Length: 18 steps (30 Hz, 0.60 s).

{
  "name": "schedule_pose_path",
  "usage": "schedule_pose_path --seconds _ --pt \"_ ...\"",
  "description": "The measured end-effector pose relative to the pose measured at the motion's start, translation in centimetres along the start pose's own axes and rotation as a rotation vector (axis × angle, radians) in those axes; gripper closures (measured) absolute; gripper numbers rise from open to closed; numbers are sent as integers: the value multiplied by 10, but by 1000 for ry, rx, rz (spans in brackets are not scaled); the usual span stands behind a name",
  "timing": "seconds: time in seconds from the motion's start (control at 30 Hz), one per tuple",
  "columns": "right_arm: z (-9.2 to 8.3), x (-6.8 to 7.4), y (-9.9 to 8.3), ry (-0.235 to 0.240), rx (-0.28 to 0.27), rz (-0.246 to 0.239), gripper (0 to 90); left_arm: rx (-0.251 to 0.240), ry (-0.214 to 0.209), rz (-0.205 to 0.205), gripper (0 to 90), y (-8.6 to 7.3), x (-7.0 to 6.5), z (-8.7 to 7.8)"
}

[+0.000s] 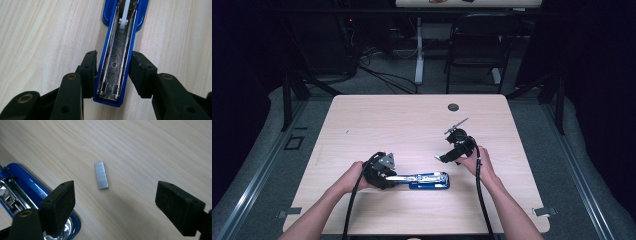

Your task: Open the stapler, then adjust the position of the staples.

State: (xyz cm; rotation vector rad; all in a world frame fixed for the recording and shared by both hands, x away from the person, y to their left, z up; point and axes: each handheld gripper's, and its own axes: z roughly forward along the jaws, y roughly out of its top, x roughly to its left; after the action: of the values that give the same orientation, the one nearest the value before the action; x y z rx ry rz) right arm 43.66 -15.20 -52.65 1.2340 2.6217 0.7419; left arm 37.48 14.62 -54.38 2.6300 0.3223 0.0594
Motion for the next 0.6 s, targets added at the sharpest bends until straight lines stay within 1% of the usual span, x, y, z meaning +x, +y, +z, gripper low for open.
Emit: schedule_pose_path --seconds 0.03,0.07,0.1,0.13,0.23,0.27,0.3,0.33,0.37,0.4,0.47,0.5,0.6 --pt "0 -1 2 2 20 -24 202 1 2 0 584 0 0 0" --pt "3 0 2 3 12 -25 225 3 1 0 585 0 -1 0" --pt "4 -1 4 -1 40 -51 243 2 4 -1 585 0 -1 -1" --pt "7 1 5 -3 35 -47 269 1 9 -2 585 -1 -1 -1" --pt "14 5 8 -4 34 -68 338 -3 13 -7 583 -2 -2 -1" --pt "15 5 10 -9 50 -89 377 -2 13 -9 583 -2 -1 -1" --pt "18 7 11 -16 50 -96 402 -1 12 -8 582 -3 -1 -2" --pt "21 8 12 -16 60 -107 430 -3 12 -9 582 -3 -1 -1" --pt "23 9 12 -22 64 -112 480 -2 11 -9 582 -3 -1 -1" --pt "25 9 13 -29 78 -123 501 0 8 -8 582 -3 -1 -1" --pt "29 9 13 -18 72 -112 553 2 6 -7 582 -3 -1 -1" --pt "30 8 13 -26 89 -127 568 2 7 -6 582 -3 -1 -1" --pt "32 6 12 -19 76 -108 632 1 9 -7 583 -3 -1 -1"
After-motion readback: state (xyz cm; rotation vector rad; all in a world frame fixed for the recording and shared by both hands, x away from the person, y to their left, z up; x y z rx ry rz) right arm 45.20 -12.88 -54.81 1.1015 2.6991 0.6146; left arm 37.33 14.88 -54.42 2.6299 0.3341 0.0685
